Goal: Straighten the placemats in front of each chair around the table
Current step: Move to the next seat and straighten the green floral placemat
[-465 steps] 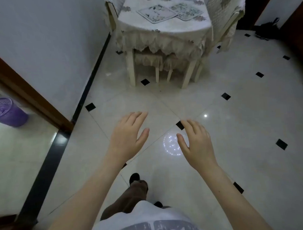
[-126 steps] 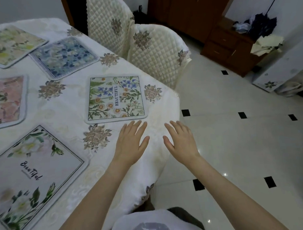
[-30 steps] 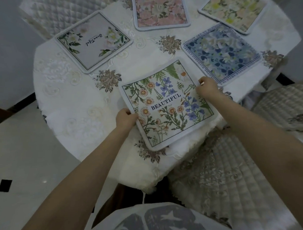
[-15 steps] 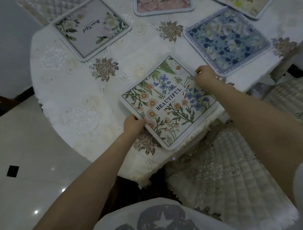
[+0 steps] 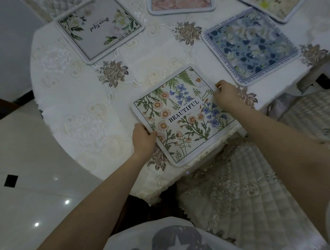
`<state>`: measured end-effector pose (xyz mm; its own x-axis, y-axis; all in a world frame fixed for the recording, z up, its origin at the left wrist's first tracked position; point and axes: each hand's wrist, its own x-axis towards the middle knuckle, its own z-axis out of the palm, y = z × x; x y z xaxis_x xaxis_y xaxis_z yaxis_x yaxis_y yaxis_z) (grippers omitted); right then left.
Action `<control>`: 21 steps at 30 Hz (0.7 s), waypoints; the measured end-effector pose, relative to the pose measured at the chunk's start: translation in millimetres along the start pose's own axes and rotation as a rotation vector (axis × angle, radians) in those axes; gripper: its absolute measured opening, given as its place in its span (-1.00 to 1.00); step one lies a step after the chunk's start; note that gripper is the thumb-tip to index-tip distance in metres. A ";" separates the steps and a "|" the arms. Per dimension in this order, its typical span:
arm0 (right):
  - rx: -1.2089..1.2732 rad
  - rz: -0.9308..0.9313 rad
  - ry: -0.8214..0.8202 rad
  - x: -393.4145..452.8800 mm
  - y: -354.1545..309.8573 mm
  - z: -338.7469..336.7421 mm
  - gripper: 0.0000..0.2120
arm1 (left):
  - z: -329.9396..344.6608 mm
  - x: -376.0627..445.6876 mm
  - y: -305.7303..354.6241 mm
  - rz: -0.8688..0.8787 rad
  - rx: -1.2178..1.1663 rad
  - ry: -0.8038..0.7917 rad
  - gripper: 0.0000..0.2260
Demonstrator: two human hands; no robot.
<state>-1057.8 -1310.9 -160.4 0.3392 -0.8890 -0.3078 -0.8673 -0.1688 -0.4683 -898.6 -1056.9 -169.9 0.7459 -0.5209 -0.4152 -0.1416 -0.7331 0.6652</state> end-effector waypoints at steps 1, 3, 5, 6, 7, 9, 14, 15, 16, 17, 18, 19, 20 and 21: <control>-0.072 -0.059 0.011 -1.3 1.2 0.4 -0.65 | -0.6 -1.4 -0.1 0.020 0.011 0.030 -0.70; -0.187 -0.208 0.013 -4.9 3.4 -0.5 -0.56 | -2.8 -3.8 0.8 0.131 0.132 0.073 -0.55; -0.203 -0.352 -0.040 -10.1 4.6 -2.7 -0.45 | -5.2 -3.9 2.2 0.315 0.302 0.043 -0.37; -0.213 -0.420 -0.097 -12.6 5.7 -4.0 -0.39 | -5.7 -3.2 2.8 0.410 0.406 -0.001 -0.31; -0.252 -0.483 -0.169 -14.8 6.9 -4.4 -0.32 | -5.4 -2.3 2.4 0.486 0.512 -0.055 -0.26; -0.385 -0.571 -0.298 -18.7 9.9 -3.2 -0.20 | -2.6 -0.4 -1.7 0.559 0.666 -0.150 -0.18; -0.482 -0.595 -0.376 -20.2 20.7 5.8 -0.10 | 4.6 4.2 -12.5 0.544 0.747 -0.215 -0.14; -0.468 -0.591 -0.375 -19.6 21.5 6.6 -0.10 | 5.2 5.3 -13.0 0.545 0.750 -0.215 -0.14; -0.453 -0.587 -0.374 -19.2 21.7 6.8 -0.10 | 5.6 6.2 -13.1 0.547 0.751 -0.215 -0.14; -0.442 -0.584 -0.373 -19.0 21.8 6.8 -0.10 | 5.9 6.5 -12.9 0.549 0.750 -0.215 -0.13; -0.436 -0.583 -0.371 -19.0 21.7 6.6 -0.10 | 5.8 6.5 -12.7 0.552 0.750 -0.214 -0.13; -0.438 -0.585 -0.367 -19.5 21.2 6.5 -0.10 | 5.6 6.2 -12.4 0.554 0.751 -0.212 -0.13; -0.445 -0.586 -0.364 -20.2 20.0 6.1 -0.10 | 4.9 5.9 -11.6 0.553 0.755 -0.215 -0.13; -0.449 -0.582 -0.363 -21.1 18.5 5.6 -0.10 | 3.8 5.4 -10.2 0.549 0.758 -0.222 -0.13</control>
<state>-1079.0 -1292.8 -167.2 0.8099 -0.4267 -0.4025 -0.5533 -0.7834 -0.2829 -895.6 -1053.9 -181.3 0.3209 -0.8896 -0.3251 -0.8756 -0.4095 0.2563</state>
